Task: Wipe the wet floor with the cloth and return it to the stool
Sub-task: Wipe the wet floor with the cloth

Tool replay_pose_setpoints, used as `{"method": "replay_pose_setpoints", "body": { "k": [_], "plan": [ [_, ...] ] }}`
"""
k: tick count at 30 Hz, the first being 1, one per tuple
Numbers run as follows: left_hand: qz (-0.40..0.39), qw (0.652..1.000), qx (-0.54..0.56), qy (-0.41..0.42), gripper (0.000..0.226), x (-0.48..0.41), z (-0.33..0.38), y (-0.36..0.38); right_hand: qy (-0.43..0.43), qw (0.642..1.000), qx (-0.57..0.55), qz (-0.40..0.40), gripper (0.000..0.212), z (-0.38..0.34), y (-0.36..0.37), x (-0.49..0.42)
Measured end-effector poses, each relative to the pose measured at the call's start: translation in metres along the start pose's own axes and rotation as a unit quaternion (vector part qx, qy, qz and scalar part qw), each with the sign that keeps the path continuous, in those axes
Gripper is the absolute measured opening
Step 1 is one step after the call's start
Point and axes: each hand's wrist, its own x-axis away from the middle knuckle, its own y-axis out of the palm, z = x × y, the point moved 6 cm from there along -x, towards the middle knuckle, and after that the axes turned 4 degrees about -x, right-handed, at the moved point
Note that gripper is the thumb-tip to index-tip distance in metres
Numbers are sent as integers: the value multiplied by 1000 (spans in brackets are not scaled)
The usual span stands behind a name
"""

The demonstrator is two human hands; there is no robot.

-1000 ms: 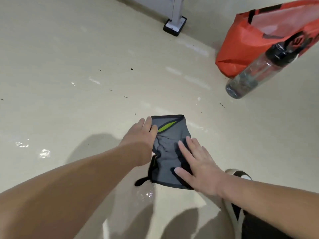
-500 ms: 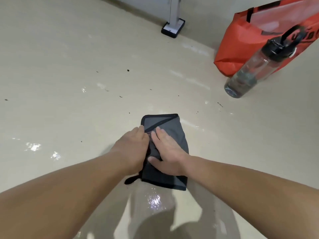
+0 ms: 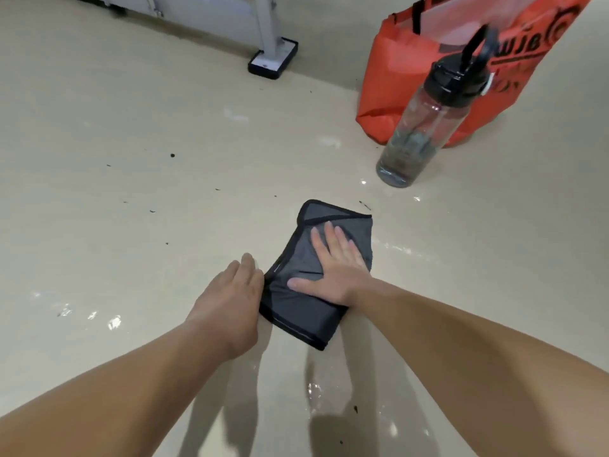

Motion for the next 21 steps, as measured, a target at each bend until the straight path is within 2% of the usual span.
{"method": "replay_pose_setpoints", "body": {
  "k": [5,8,12,16,21],
  "plan": [
    [22,997,-6,71,72,-52,79,-21,158,985,-56,47,121,104,-23,37],
    [27,994,27,99,62,-66,116,-30,219,966,-82,106,114,137,-10,80],
    [9,992,49,118,62,-69,140,-25,241,951,-76,176,116,130,20,127],
    [-25,992,15,120,82,-69,133,-8,242,952,-92,166,123,123,32,135],
    [-3,992,-18,123,82,-70,135,-8,256,951,-93,145,125,166,-12,108]
  ]
}}
